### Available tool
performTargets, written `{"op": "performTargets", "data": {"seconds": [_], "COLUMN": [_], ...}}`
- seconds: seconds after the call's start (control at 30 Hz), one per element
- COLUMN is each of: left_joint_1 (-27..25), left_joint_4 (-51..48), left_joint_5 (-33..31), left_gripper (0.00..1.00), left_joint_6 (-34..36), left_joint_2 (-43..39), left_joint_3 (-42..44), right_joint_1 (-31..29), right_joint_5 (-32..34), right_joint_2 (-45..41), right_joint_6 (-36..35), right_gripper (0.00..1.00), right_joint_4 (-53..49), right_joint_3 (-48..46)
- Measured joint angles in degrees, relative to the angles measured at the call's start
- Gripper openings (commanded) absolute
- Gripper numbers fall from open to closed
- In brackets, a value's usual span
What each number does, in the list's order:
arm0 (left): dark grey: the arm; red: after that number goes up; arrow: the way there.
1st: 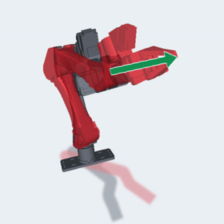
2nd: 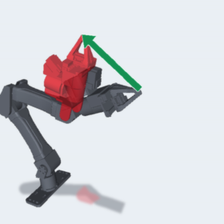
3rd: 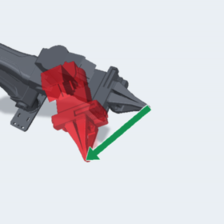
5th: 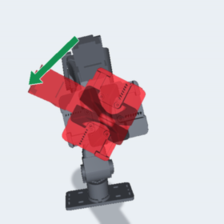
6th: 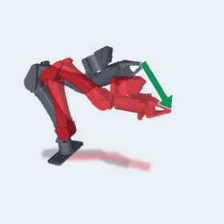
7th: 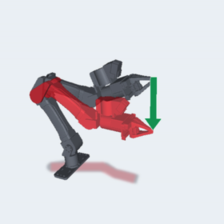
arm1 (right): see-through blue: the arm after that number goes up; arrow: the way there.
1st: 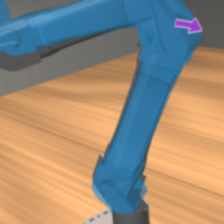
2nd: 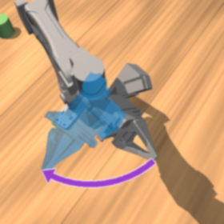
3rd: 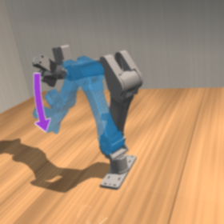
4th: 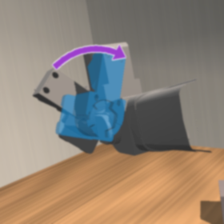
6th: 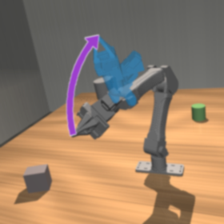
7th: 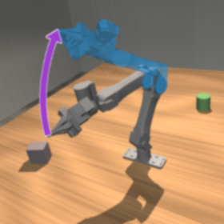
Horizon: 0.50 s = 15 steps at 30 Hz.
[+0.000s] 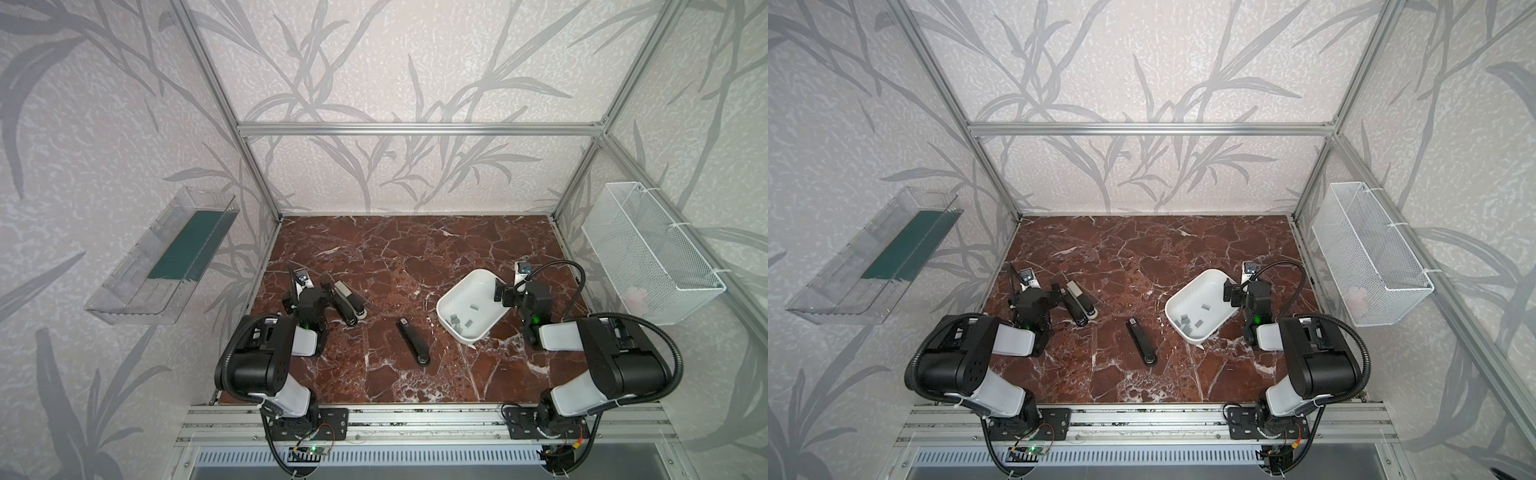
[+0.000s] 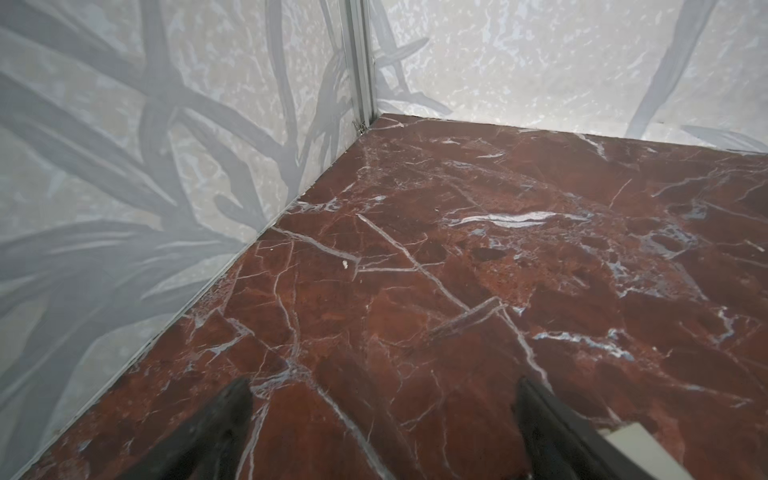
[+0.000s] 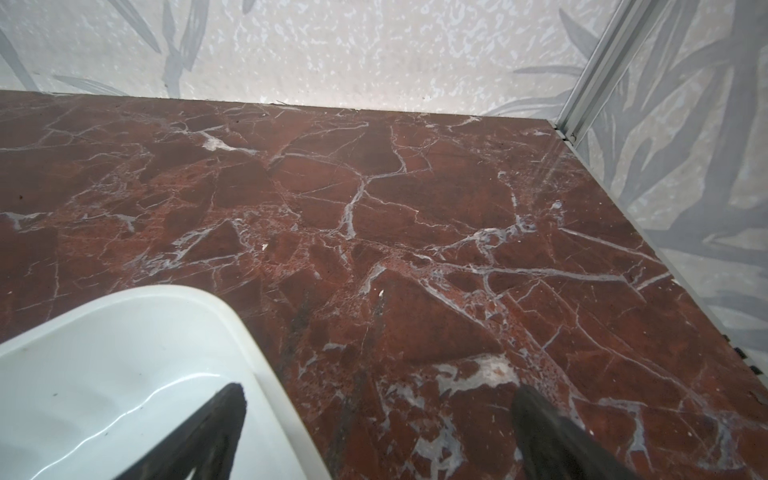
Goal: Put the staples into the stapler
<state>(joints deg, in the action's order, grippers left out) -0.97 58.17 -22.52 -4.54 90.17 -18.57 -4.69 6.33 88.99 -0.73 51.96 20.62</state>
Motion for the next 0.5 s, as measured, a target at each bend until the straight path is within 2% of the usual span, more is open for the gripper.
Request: {"op": "performTargets", "data": {"seconds": [0.5], "left_joint_1": [0.0], "left_joint_4": [-1.0], "left_joint_5": [2.1], "left_gripper": [0.99], "left_joint_6": [-0.2], "left_joint_2": [-0.1], "left_joint_3": [-1.8], "right_joint_1": [-1.2], "right_joint_5": [-0.7], "right_joint_2": [0.0], "right_joint_6": [-1.7], "right_gripper": [0.99], "right_joint_4": [-3.1], "right_joint_3": [1.8]}}
